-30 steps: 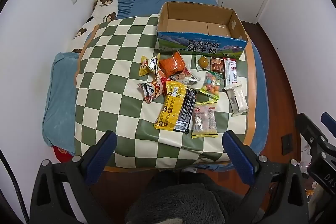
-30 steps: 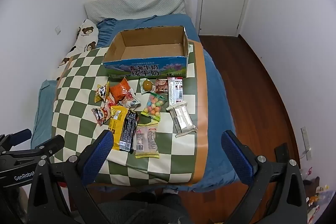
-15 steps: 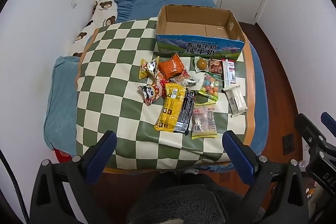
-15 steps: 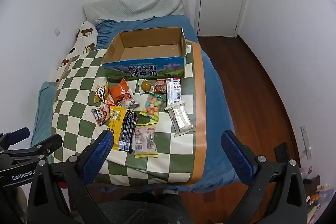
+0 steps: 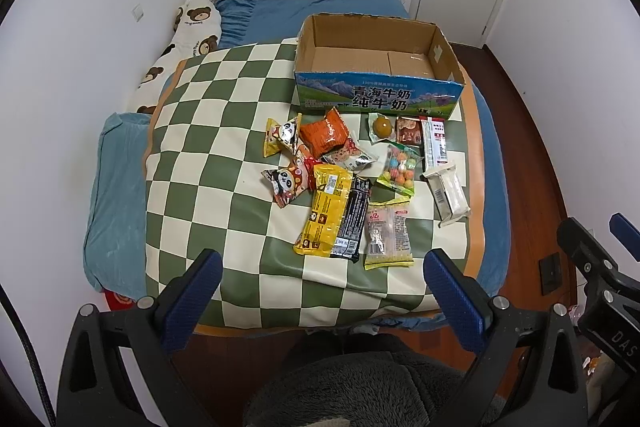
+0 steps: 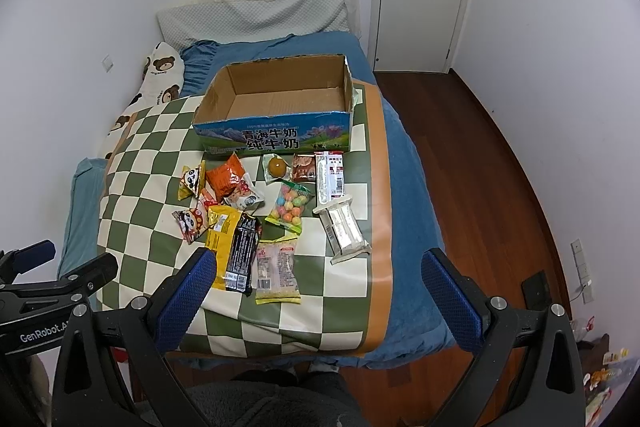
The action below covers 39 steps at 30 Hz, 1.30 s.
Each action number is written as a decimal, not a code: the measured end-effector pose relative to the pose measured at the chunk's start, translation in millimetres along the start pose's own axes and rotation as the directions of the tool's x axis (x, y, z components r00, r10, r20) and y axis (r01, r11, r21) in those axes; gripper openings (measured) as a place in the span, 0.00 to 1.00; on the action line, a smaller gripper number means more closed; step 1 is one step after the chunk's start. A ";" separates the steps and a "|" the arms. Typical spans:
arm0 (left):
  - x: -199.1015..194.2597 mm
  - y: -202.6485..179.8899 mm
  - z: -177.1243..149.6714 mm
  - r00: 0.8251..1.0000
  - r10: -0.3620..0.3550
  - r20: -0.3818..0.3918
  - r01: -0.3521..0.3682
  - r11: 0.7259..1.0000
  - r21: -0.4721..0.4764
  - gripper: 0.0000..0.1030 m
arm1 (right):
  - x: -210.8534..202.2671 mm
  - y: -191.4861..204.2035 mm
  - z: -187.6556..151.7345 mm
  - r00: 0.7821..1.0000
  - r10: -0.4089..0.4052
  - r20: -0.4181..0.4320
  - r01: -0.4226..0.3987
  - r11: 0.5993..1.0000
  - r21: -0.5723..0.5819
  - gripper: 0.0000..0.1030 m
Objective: Organize snacks
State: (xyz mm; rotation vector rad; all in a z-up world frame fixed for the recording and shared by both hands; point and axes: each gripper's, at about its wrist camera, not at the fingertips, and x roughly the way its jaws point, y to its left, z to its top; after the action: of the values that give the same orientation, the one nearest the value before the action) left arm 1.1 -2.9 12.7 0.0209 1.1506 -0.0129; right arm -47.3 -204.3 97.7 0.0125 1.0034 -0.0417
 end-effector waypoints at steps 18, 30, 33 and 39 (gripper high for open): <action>-2.2 2.7 4.9 1.000 -0.008 0.023 0.007 1.000 0.008 1.00 | 4.1 8.0 1.2 1.000 0.001 0.006 -0.001 1.000 0.006 1.00; -9.1 4.5 2.8 0.999 -0.008 0.047 0.007 1.000 0.020 1.00 | 1.2 5.9 -0.6 1.000 0.007 0.019 -0.007 1.000 0.019 1.00; -9.1 3.9 3.0 0.999 -0.008 0.046 0.007 1.000 0.018 1.00 | 1.1 5.4 -0.9 1.000 0.005 0.024 -0.006 1.000 0.019 1.00; -9.2 4.2 3.3 0.999 -0.008 0.047 0.008 1.000 0.019 1.00 | -3.3 5.0 -0.2 0.999 0.007 0.034 -0.007 1.000 0.019 1.00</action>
State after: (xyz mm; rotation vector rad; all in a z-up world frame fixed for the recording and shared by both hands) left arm 0.5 1.3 22.5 0.0323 1.1035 -0.0311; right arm -49.0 -199.2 100.3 0.0331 0.9689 -0.0450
